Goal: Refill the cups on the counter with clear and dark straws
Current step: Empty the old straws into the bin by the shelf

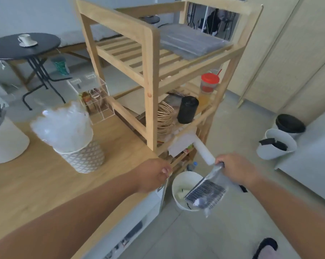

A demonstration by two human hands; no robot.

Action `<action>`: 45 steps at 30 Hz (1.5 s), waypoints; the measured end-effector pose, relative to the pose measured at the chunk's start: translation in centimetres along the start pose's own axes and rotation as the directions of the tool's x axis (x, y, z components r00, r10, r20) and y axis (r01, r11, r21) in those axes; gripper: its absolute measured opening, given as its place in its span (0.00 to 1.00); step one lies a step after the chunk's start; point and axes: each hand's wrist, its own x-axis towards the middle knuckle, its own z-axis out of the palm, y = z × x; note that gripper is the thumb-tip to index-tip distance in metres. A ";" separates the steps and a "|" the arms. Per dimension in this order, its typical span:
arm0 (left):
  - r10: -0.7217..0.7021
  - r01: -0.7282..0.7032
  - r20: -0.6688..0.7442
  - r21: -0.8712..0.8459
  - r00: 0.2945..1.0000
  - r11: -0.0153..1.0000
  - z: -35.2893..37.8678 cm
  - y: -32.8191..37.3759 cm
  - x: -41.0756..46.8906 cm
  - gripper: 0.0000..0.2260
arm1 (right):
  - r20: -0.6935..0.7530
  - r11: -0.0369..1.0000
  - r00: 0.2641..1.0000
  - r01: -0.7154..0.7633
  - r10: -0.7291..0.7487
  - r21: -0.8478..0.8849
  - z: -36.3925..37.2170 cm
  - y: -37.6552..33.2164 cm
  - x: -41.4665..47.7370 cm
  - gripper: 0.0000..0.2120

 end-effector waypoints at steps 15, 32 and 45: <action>0.164 -0.186 0.107 0.256 0.981 0.949 9.6 3.7 18.7 0.18 | -0.031 0.994 0.999 0.040 -0.044 -0.101 23.7 8.6 15.9 0.10; -0.022 -0.011 0.090 0.349 0.996 0.937 14.8 1.8 20.6 0.14 | 0.016 0.994 0.997 0.081 -0.080 -0.074 32.4 10.7 18.1 0.16; -0.095 0.119 -0.137 0.179 0.986 0.977 -1.2 5.5 9.4 0.16 | -0.320 0.923 0.933 0.259 -0.163 0.284 5.6 2.7 7.9 0.05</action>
